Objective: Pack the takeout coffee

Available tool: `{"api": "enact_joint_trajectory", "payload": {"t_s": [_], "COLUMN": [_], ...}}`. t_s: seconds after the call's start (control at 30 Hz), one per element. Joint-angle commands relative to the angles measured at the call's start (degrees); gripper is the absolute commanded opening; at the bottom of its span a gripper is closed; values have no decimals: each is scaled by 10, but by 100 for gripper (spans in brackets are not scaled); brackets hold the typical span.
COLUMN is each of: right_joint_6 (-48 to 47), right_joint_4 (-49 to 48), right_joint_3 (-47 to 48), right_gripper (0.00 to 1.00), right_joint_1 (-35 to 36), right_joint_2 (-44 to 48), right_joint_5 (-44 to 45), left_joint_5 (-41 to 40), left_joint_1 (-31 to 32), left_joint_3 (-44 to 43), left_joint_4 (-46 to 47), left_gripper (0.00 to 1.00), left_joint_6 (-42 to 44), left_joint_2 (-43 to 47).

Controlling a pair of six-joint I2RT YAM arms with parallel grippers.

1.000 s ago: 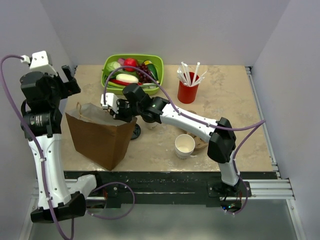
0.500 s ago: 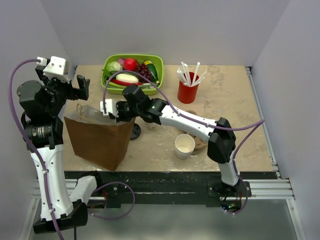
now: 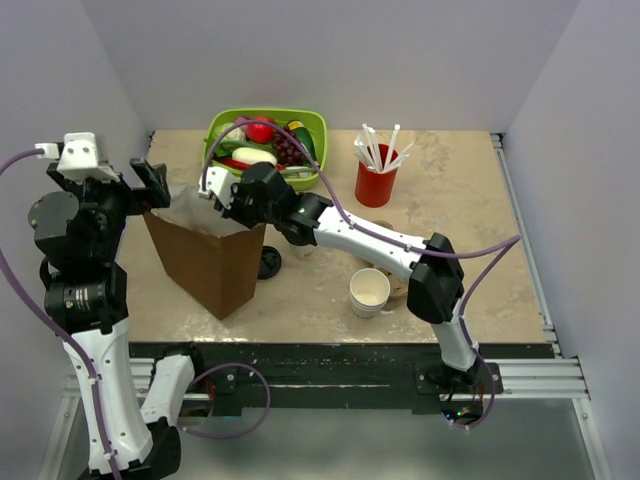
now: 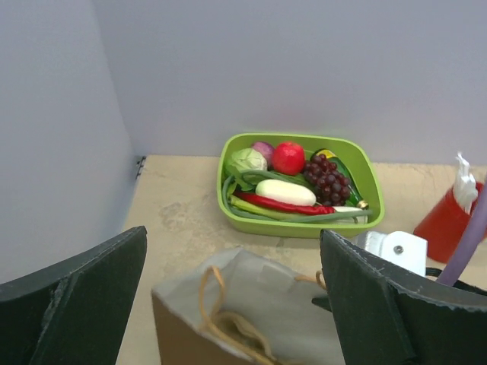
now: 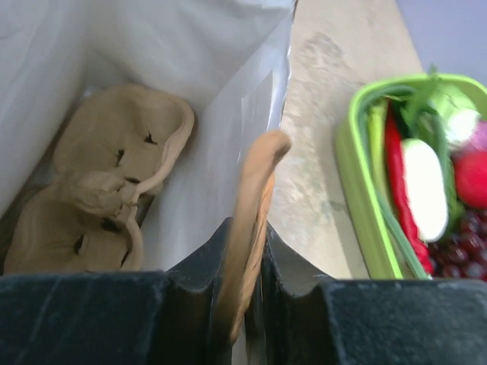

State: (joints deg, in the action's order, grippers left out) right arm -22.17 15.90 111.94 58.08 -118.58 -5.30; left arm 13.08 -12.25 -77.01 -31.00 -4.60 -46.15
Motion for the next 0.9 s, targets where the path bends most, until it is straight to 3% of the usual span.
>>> {"api": "enact_joint_trajectory", "payload": {"t_s": [0.0, 0.07, 0.13, 0.3, 0.53, 0.73, 0.87], "right_joint_6": [63, 102, 156, 214, 247, 256, 274], "right_joint_4": [-98, -86, -80, -104, -174, -188, -211], "right_joint_3": [-15, 7, 26, -9, -46, -70, -94], "right_gripper": [18, 17, 15, 7, 6, 7, 8], "right_joint_1": [-3, -3, -3, -3, 10, 16, 16], "right_joint_2": [45, 41, 37, 54, 71, 78, 87], "right_joint_5": [108, 159, 214, 246, 241, 230, 250], "left_joint_5": [-129, -189, -182, -143, -126, -38, -66], "left_joint_1": [-1, -1, -1, -1, -1, 0, 22], "left_joint_3": [-37, -82, -96, -68, -11, 48, 70], "left_joint_4": [-43, -120, -146, -185, -187, -125, -119], "left_gripper": [100, 100, 100, 100, 100, 100, 99], "left_joint_6": [-117, -159, -181, -192, -187, -201, -212], "left_joint_2": [-23, -59, -75, -102, -119, -148, -158]}}
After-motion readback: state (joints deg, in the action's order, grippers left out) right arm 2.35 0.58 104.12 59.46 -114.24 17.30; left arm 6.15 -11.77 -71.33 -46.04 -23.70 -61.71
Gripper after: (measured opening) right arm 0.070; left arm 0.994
